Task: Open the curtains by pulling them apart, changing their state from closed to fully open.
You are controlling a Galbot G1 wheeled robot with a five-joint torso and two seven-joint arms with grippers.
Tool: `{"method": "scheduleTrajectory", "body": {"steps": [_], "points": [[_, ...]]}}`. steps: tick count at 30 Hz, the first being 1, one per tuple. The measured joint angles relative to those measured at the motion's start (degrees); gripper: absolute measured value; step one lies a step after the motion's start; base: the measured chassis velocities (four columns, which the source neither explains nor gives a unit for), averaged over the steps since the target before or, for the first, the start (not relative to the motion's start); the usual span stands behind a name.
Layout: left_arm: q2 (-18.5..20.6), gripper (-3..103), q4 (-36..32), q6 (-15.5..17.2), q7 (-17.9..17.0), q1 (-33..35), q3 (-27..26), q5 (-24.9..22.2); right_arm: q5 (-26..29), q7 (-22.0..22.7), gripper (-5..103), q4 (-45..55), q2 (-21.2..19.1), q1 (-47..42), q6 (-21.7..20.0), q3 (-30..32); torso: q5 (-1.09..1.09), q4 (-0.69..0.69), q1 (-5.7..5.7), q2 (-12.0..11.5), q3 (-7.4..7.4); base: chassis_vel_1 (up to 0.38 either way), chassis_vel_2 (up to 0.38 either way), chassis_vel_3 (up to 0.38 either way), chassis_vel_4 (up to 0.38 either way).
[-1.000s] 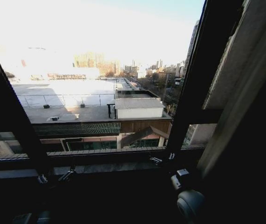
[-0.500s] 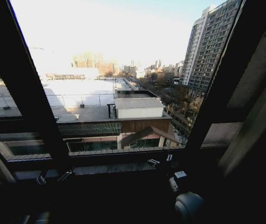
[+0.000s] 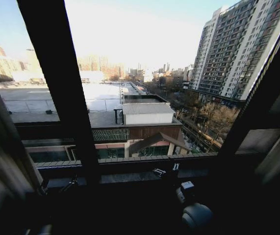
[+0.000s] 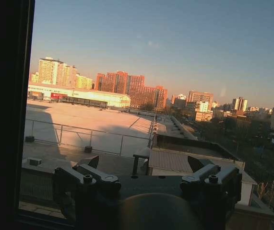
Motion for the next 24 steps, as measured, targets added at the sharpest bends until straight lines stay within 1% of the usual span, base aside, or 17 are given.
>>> {"method": "scheduleTrajectory", "body": {"steps": [3,7,9,13,17,19,20,22,24], "points": [[-0.1,100,0.0,0.0,0.0,-0.2,0.1,0.0,0.0,0.0,100,0.0,-0.1,0.0,0.0,0.0,0.05,0.00,0.00,0.0,0.01,0.371,0.365,-0.372,-0.342],[-0.2,100,0.1,0.0,0.0,-0.3,0.1,0.0,0.0,0.0,100,0.1,-0.2,0.0,0.1,0.1,0.01,-0.01,0.00,0.0,0.01,0.314,0.334,-0.328,-0.356],[-0.2,100,0.2,0.0,0.0,-0.3,0.0,0.1,0.0,0.0,100,0.0,-0.1,0.2,0.1,0.1,0.02,0.01,0.01,0.0,0.01,0.340,0.338,-0.354,-0.361],[-0.2,100,0.2,0.0,0.0,-0.3,-0.1,0.1,0.0,0.0,100,-0.1,0.0,0.2,0.2,0.1,0.03,-0.01,0.01,0.0,0.01,0.374,0.357,-0.365,-0.369],[-0.3,100,0.3,0.0,0.0,-0.5,-0.1,0.2,0.0,0.0,100,-0.2,0.0,0.3,0.2,0.0,0.01,0.00,0.01,0.0,0.01,0.349,0.350,-0.361,-0.357],[-0.4,100,0.4,0.1,0.0,-0.6,0.0,0.2,0.0,0.0,100,-0.3,0.0,0.3,0.3,0.0,0.03,-0.02,0.01,0.0,0.01,0.354,0.383,-0.366,-0.377],[-0.4,100,0.5,0.1,0.0,-0.7,0.0,0.3,0.3,0.1,100,-0.4,0.0,0.4,0.6,-0.1,0.03,-0.03,0.00,0.0,0.00,0.342,0.388,-0.324,-0.392],[-0.3,100,0.9,0.1,0.0,-0.9,-0.1,0.3,1.1,0.3,100,-0.9,0.2,0.7,2.3,-0.5,-0.01,0.02,0.00,0.0,-0.01,0.356,0.369,-0.329,-0.359],[-0.3,100,1.0,0.1,0.0,-1.0,-0.1,0.3,1.2,0.3,100,-1.0,0.2,0.7,2.7,-0.5,-0.01,0.01,0.01,0.0,0.00,0.371,0.356,-0.333,-0.302]]}}
